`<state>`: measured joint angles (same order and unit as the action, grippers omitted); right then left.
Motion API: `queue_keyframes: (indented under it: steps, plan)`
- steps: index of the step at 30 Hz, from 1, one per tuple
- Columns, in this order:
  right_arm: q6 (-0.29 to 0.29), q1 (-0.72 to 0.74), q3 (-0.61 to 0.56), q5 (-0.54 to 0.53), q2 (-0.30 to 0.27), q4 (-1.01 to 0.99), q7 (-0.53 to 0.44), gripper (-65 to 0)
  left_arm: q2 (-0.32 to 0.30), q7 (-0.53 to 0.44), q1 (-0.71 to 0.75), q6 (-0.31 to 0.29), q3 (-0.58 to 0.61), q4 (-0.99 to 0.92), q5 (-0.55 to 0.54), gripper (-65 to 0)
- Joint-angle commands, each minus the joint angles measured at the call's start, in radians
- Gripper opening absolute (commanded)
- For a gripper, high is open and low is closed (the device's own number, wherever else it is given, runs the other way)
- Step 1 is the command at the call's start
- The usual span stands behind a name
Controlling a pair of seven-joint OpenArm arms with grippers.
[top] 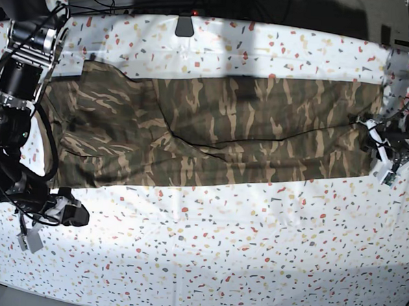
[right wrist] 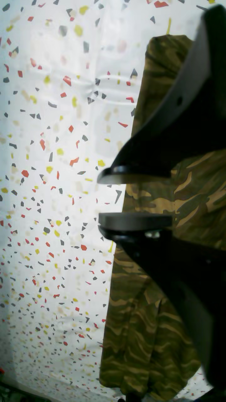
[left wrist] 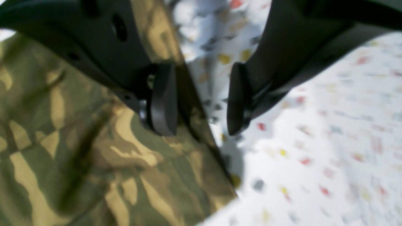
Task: Fold the T-shirt properly
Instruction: 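Pull the folded edge away from the shirt body with both grippers to flatten, then release the edge and move the right gripper over the shirt's middle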
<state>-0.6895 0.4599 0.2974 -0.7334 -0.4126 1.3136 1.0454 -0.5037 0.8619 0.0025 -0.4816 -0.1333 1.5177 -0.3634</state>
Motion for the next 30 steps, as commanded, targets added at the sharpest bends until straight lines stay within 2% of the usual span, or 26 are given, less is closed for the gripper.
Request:
queue_keyframes:
  steps: [1,4,8,14,18,21,26,30]
  plan:
    - [-0.009,0.031,0.003,-0.019,-0.016,0.019,-0.022,-48.9,-0.017,-0.037,-0.009,0.010,-0.008,0.014,-0.040,-39.7]
    - [-0.009,0.031,0.003,-0.019,-0.016,0.019,-0.019,-48.9,-0.017,-0.043,-0.002,0.030,-0.008,0.014,-0.093,-39.7]
    - [-0.009,0.031,0.003,-0.019,-0.016,0.019,-0.019,-48.9,-0.018,-0.006,0.000,0.029,-0.008,0.013,-0.074,-39.7]
    - [-0.009,0.031,0.003,-0.019,-0.016,0.019,-0.019,-48.9,-0.015,-0.060,0.032,0.069,-0.008,0.013,-0.039,-39.7]
    - [-0.009,0.030,0.003,-0.019,-0.016,0.019,-0.016,-48.9,-0.006,-0.037,0.034,0.071,-0.008,0.013,-0.067,-40.1]
    - [-0.009,0.031,0.003,-0.019,-0.016,0.019,-0.016,-48.9,-0.006,-0.021,0.034,0.071,-0.008,0.013,-0.084,-45.4]
    - [-0.009,0.031,0.003,-0.019,-0.016,0.019,-0.015,-48.9,-0.007,-0.019,0.034,0.071,-0.008,0.013,-0.103,-65.0]
    - [-0.009,0.031,0.003,-0.018,-0.016,0.019,-0.012,-48.9,-0.007,-0.019,0.034,0.071,-0.008,0.014,-0.102,-65.0]
